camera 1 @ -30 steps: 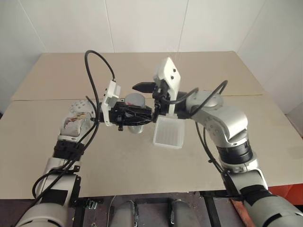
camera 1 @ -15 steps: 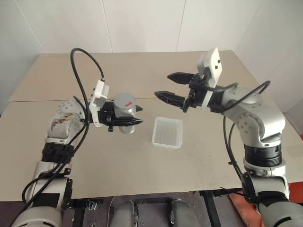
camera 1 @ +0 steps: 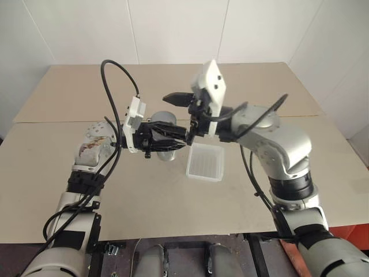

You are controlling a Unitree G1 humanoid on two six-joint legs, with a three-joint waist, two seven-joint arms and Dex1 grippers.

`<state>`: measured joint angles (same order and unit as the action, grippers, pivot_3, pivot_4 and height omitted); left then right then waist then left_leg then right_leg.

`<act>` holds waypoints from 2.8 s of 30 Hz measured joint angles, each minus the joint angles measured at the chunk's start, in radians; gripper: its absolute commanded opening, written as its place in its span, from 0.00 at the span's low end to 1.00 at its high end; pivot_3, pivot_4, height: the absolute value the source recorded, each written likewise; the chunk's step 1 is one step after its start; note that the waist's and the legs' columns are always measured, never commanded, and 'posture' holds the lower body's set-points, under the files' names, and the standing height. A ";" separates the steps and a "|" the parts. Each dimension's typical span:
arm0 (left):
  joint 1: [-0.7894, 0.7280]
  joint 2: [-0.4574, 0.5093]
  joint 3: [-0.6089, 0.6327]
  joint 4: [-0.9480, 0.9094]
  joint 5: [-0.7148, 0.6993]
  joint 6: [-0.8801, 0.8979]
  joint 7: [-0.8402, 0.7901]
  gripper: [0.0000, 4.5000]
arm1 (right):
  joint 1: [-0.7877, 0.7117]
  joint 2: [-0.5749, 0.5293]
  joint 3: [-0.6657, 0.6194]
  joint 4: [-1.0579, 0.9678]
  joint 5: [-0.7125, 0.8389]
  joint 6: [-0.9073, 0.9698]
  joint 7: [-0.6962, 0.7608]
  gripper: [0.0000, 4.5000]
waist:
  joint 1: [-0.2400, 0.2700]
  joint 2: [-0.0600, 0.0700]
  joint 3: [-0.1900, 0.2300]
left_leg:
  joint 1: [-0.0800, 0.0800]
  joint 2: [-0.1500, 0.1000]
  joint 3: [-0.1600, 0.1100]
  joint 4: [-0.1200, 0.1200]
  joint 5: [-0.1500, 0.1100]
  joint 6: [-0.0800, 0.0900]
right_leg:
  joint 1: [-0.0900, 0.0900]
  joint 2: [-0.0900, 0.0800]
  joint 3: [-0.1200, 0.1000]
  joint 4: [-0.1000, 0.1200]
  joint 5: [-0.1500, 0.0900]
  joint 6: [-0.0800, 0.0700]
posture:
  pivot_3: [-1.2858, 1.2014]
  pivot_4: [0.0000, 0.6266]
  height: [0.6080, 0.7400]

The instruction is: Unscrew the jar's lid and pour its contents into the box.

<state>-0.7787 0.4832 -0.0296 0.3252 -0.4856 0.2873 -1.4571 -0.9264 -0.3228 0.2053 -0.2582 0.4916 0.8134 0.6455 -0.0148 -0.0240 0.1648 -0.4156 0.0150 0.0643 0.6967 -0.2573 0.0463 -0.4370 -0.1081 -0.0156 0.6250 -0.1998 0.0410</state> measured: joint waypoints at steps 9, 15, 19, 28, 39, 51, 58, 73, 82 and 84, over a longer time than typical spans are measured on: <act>0.000 0.003 0.001 0.005 0.013 0.000 0.009 0.44 | -0.007 0.016 0.017 0.031 -0.032 -0.006 -0.002 0.99 | 0.000 0.000 0.000 | 0.000 0.000 0.000 0.000 0.000 0.000 | 0.000 0.000 0.000 0.000 0.000 0.000 | 0.52 0.24 1.00; 0.001 0.038 0.010 0.003 0.013 0.003 0.018 0.44 | 0.044 -0.067 -0.016 -0.024 0.000 -0.007 0.029 0.99 | 0.000 0.000 0.000 | 0.000 0.000 0.000 0.000 0.000 0.000 | 0.000 0.000 0.000 0.000 0.000 0.000 | 0.52 0.24 1.00; 0.031 0.079 0.029 -0.027 0.007 0.003 -0.004 0.44 | 0.084 -0.166 -0.118 0.010 -0.017 -0.004 0.003 0.99 | 0.005 0.000 0.000 | 0.000 0.000 0.000 0.000 0.000 0.000 | 0.000 -0.001 0.000 -0.001 0.000 0.000 | 0.52 0.24 1.00; 0.045 0.073 0.035 -0.037 0.006 0.004 0.001 0.44 | 0.115 -0.171 -0.157 -0.038 0.017 0.002 0.015 0.99 | -0.002 0.000 0.000 | 0.000 0.000 0.000 -0.001 0.000 0.000 | 0.000 0.000 0.000 0.000 0.000 0.000 | 0.52 0.24 1.00; 0.022 0.011 0.021 -0.029 0.011 -0.001 0.014 0.44 | 0.041 -0.035 -0.054 -0.102 0.089 0.034 -0.003 0.99 | 0.000 0.000 0.000 | 0.000 0.000 0.000 0.000 0.000 0.000 | 0.000 0.000 0.000 0.000 0.000 0.000 | 0.52 0.24 1.00; 0.013 0.008 0.020 -0.012 0.013 -0.001 0.013 0.44 | 0.001 0.009 -0.010 -0.012 0.016 0.032 -0.033 0.99 | 0.000 0.000 0.000 | 0.000 0.000 0.000 0.000 0.000 0.000 | 0.000 0.000 0.000 0.000 0.000 0.000 | 0.52 0.24 1.00; 0.013 0.019 0.020 -0.012 0.013 -0.001 0.014 0.44 | 0.015 -0.040 -0.021 -0.038 0.030 0.032 -0.008 0.99 | 0.000 0.000 0.000 | 0.000 0.000 0.000 0.000 0.000 0.000 | 0.000 0.000 0.000 0.000 0.000 0.000 | 0.52 0.24 1.00; 0.013 0.035 0.020 -0.013 0.012 0.000 0.010 0.44 | 0.042 -0.101 -0.078 -0.052 0.039 0.032 0.004 0.99 | 0.000 0.000 0.000 | 0.000 0.000 0.000 0.000 0.000 0.000 | 0.000 0.000 0.000 0.000 0.000 0.000 | 0.52 0.24 1.00; 0.013 0.035 0.021 -0.015 0.012 0.000 0.013 0.44 | 0.039 -0.045 -0.080 -0.106 0.091 0.034 0.002 0.99 | 0.000 0.000 0.000 | 0.000 0.000 0.000 0.000 0.000 0.000 | 0.000 0.000 0.000 0.000 0.000 0.000 | 0.52 0.24 1.00; 0.013 0.035 0.021 -0.015 0.012 0.000 0.013 0.44 | 0.035 -0.025 -0.059 -0.101 0.083 0.034 -0.006 0.99 | 0.000 0.000 0.000 | 0.000 0.000 0.000 0.000 0.000 0.000 | 0.000 0.000 0.000 0.000 0.000 0.000 | 0.52 0.24 1.00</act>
<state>-0.7654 0.5185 -0.0081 0.3099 -0.4738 0.2872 -1.4439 -0.8912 -0.3483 0.1460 -0.3595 0.5744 0.8475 0.6390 -0.0149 -0.0241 0.1647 -0.4159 0.0152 0.0641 0.6967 -0.2573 0.0464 -0.4371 -0.1080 -0.0156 0.6251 -0.1998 0.0410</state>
